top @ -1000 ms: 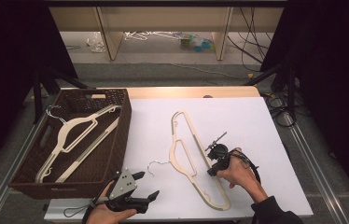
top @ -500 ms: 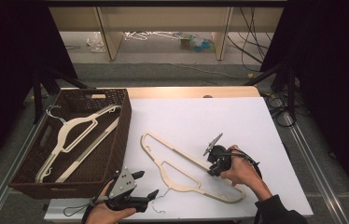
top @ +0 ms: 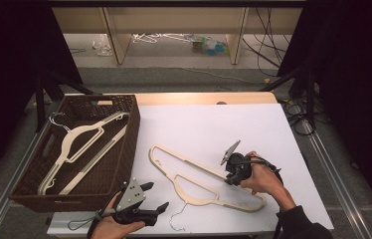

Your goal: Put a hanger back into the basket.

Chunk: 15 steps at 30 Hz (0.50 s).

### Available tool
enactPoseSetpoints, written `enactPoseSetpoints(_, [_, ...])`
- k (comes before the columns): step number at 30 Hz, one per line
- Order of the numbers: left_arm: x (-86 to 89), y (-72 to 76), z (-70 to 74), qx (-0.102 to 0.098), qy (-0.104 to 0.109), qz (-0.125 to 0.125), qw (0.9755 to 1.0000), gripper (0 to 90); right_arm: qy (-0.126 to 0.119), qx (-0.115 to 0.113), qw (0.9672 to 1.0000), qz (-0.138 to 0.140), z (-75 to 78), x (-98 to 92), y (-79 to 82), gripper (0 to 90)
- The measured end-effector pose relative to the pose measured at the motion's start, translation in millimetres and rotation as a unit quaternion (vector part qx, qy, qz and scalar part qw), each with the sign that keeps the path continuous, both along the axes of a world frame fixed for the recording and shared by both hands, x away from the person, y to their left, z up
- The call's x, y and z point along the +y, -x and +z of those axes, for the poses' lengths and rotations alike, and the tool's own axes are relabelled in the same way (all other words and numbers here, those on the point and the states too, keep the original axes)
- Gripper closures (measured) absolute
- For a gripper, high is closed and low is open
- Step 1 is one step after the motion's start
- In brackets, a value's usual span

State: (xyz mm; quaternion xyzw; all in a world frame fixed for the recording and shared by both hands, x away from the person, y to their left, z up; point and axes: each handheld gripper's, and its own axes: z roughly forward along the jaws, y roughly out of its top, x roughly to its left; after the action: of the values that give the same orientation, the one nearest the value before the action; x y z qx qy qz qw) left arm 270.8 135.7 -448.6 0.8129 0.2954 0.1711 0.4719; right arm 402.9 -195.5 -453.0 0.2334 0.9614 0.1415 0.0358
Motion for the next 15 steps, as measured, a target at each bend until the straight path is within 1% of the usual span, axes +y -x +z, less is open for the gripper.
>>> enactPoseSetpoints(2, [0.0,0.0,0.2,-0.001,0.000,-0.001,1.0000,24.4,0.005,-0.003,1.0000,-0.003,-0.9,-2.2,-2.2,79.3])
enactPoseSetpoints(4, [0.0,0.1,-0.2,0.000,0.000,-0.001,1.0000,24.4,0.000,-0.002,1.0000,-0.005,-1.0,-4.5,-3.5,79.3])
enactPoseSetpoints(5, [-0.2,0.0,-0.4,0.000,0.000,-0.001,1.0000,24.4,-0.003,0.000,1.0000,-0.001,-1.0,-5.1,-3.7,79.3])
enactPoseSetpoints(7, [-0.5,-0.1,-0.7,0.001,0.000,-0.001,1.0000,24.4,-0.003,-0.001,1.0000,-0.002,-1.2,-5.1,-3.5,79.2])
enactPoseSetpoints(9, [0.0,-0.2,-0.4,-0.002,-0.003,-0.005,1.0000,24.4,-0.002,-0.003,1.0000,0.001,-1.6,-4.8,-3.8,79.2])
enactPoseSetpoints(10, [-0.2,0.1,-0.3,0.000,-0.001,-0.001,1.0000,24.4,-0.005,-0.002,1.0000,0.000,-1.0,-4.8,-3.5,79.3])
enactPoseSetpoints(13, [-0.2,0.0,-0.6,-0.001,-0.002,0.000,1.0000,24.4,-0.008,-0.001,1.0000,0.000,1.3,-5.5,-2.7,79.2])
enactPoseSetpoints(15, [-0.1,-0.2,-1.2,0.001,-0.006,-0.003,1.0000,24.4,-0.010,-0.005,0.9999,0.001,2.8,-5.7,-2.6,79.2])
